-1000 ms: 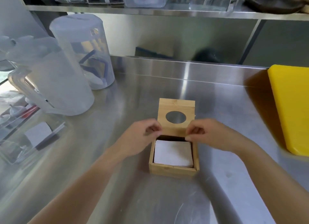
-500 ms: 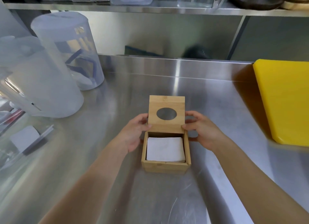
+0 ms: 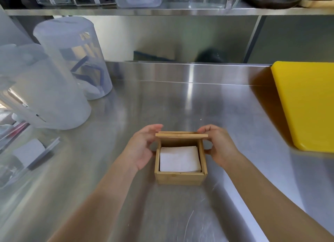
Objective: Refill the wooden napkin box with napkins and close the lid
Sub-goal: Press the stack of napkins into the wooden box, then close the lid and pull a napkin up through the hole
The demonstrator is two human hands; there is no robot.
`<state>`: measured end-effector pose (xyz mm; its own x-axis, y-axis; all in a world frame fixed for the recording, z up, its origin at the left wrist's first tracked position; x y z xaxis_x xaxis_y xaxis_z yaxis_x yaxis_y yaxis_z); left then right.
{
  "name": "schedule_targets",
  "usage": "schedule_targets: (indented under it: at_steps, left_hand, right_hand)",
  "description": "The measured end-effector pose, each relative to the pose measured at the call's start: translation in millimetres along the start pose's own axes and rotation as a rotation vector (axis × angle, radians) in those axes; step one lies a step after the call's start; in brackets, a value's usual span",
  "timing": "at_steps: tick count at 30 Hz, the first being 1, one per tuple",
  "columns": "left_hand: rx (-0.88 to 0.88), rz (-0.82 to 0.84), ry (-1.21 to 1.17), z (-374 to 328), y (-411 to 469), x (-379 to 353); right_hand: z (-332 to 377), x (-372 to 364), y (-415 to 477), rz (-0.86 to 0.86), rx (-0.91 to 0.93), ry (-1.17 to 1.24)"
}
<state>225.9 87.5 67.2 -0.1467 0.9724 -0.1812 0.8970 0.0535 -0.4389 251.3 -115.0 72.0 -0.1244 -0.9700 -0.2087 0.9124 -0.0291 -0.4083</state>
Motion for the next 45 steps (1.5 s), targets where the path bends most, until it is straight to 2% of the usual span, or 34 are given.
schedule_targets:
  at_steps: [3,6,8,10,14,19,27,29,31,33,37,41,43,45]
  left_hand:
    - [0.166,0.065,-0.143,6,-3,10]
    - [0.259,0.327,0.023,13,-18,-6]
    - [0.27,0.468,0.116,15,-33,-20]
    - [0.258,0.532,0.129,20,-36,-22]
    - [0.242,0.462,0.048,30,-25,-9]
    - [0.128,0.36,0.305,29,-27,-12]
    - [-0.004,0.273,0.472,21,-30,-15]
    - [-0.177,0.135,0.67,13,-31,-16]
    - [-0.413,-0.008,1.09,4,-37,-24]
    - [-0.565,0.005,1.4,7,-44,-38]
    - [-0.575,0.084,1.632,15,-40,-44]
    - [-0.56,0.009,1.696,16,-42,-46]
    - [-0.56,-0.041,1.672,17,-44,-47]
    - [-0.552,-0.083,1.645,17,-46,-47]
  right_hand:
    - [-16,5,-7,0.084,-0.214,0.146]
    - [-29,-1,-17,0.305,-0.391,0.07]
    - [-29,-6,-28,0.436,-0.418,0.041]
    - [-29,-6,-34,0.513,-0.403,0.044]
    - [-29,-7,-37,0.679,-0.349,0.002]
    - [-35,-5,-30,0.582,-0.291,-0.071]
    - [-35,-3,-31,0.53,-0.251,-0.12]
    - [-34,-4,-31,0.513,-0.247,-0.126]
    - [-34,-5,-32,0.512,-0.242,-0.118]
    - [-34,-4,-32,0.508,-0.234,-0.111]
    - [-34,-1,-34,0.45,-0.204,-0.147]
    - [-28,1,-36,0.393,-0.141,-0.215]
    - [-21,1,-35,0.337,-0.044,-0.282]
    - [-9,2,-33,0.235,0.162,-0.443]
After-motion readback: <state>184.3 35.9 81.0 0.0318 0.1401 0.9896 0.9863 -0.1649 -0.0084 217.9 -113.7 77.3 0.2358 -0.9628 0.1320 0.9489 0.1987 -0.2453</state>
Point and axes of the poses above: each hand's wrist, its own y-axis towards the middle knuckle, its own x-axis out of the back of the hand, z = x × y, the point moved 7 cm from there along y, towards the middle knuckle, and after that the axes turned 9 degrees about y, right-handed, at the moved point
